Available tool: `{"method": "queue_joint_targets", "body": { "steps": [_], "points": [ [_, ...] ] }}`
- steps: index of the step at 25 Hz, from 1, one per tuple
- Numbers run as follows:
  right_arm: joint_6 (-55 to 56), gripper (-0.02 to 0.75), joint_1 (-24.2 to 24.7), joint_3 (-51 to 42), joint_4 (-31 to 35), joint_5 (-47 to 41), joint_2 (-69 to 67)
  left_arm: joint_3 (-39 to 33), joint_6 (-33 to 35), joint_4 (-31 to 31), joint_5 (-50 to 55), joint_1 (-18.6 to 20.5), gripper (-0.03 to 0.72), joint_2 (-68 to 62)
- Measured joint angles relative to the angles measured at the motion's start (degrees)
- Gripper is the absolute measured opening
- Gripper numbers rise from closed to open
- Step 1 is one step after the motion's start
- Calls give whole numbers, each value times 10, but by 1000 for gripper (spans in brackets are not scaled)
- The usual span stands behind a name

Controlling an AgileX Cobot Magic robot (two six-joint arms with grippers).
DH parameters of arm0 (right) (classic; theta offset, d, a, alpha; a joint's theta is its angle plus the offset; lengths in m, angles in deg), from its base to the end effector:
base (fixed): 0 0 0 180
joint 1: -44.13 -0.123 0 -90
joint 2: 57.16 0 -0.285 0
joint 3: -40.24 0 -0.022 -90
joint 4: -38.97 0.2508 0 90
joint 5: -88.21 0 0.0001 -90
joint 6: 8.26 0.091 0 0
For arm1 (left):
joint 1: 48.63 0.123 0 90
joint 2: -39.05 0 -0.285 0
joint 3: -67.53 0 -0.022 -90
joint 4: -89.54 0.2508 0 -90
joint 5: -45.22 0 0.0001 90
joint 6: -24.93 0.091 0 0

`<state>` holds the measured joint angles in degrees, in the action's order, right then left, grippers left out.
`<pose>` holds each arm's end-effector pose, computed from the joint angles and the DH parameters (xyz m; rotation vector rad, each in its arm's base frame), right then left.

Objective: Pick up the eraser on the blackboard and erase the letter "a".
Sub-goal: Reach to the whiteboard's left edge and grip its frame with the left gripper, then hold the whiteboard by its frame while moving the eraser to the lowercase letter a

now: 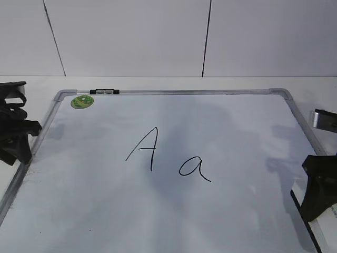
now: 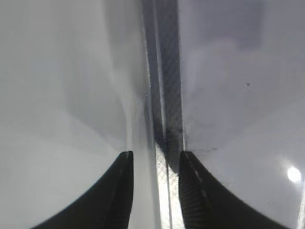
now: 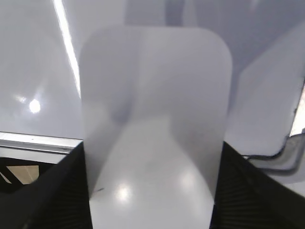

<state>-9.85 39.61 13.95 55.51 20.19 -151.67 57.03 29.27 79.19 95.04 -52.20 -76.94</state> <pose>0.2342 0.0426 0.2107 -0.0337 -2.9583 -0.3796 0.3446 -0.0340 0.1578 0.0395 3.0686 -0.2171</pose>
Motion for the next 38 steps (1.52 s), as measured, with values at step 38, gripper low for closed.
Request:
{"method": "queue_joint_targets", "body": {
  "steps": [38],
  "points": [
    [-8,564,0,0,0,0,0,0,5,-26,0,15,244,-6]
  ]
}}
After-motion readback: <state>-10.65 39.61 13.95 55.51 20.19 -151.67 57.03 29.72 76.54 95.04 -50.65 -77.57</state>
